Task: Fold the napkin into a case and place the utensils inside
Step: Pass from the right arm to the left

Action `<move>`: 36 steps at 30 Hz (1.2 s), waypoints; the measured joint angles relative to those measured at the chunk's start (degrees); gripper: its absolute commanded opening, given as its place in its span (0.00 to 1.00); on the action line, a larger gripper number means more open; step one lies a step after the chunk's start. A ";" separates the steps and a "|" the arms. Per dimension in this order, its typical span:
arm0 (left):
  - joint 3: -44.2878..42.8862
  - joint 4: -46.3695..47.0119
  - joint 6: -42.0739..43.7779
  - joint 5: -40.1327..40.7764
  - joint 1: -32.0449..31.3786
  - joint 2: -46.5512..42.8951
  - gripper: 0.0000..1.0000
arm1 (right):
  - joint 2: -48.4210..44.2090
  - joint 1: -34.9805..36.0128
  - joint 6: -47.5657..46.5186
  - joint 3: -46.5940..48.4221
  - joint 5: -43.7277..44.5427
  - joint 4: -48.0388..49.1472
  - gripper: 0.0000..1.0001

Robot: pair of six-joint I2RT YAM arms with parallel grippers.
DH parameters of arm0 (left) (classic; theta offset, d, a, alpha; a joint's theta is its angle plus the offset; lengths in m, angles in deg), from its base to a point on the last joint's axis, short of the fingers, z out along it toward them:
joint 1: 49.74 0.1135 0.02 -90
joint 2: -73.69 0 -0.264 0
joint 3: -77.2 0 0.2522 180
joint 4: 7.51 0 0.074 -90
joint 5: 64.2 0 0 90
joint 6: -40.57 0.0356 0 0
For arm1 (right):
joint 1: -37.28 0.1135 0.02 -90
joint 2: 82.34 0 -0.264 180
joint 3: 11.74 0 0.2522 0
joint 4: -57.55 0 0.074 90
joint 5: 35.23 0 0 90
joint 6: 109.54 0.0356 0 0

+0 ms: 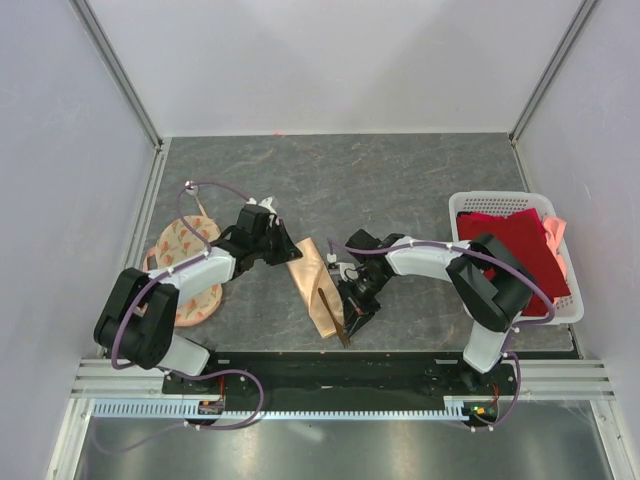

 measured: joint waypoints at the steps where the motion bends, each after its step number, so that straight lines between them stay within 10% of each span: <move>1: -0.02 0.72 -0.04 -0.87 -0.28 -0.15 0.33 | -0.02 0.00 -0.33 0.22 -0.22 -0.39 0.00; 6: 0.04 2.60 -0.59 -10.29 -1.03 -3.54 0.54 | -2.62 -0.72 -1.05 0.39 -0.81 -0.63 0.00; 21: 1.51 5.31 -9.03 -27.41 -1.25 -8.11 0.54 | -17.35 -2.32 1.03 -2.67 0.02 8.09 0.00; 29: 1.51 5.20 -11.80 -26.43 -3.39 -8.07 0.07 | -17.51 -2.27 1.84 -3.06 1.99 9.33 0.00; 36: 1.51 3.32 -13.22 -19.85 -3.78 -10.16 0.02 | -18.84 -0.98 4.55 -3.04 10.01 10.43 0.27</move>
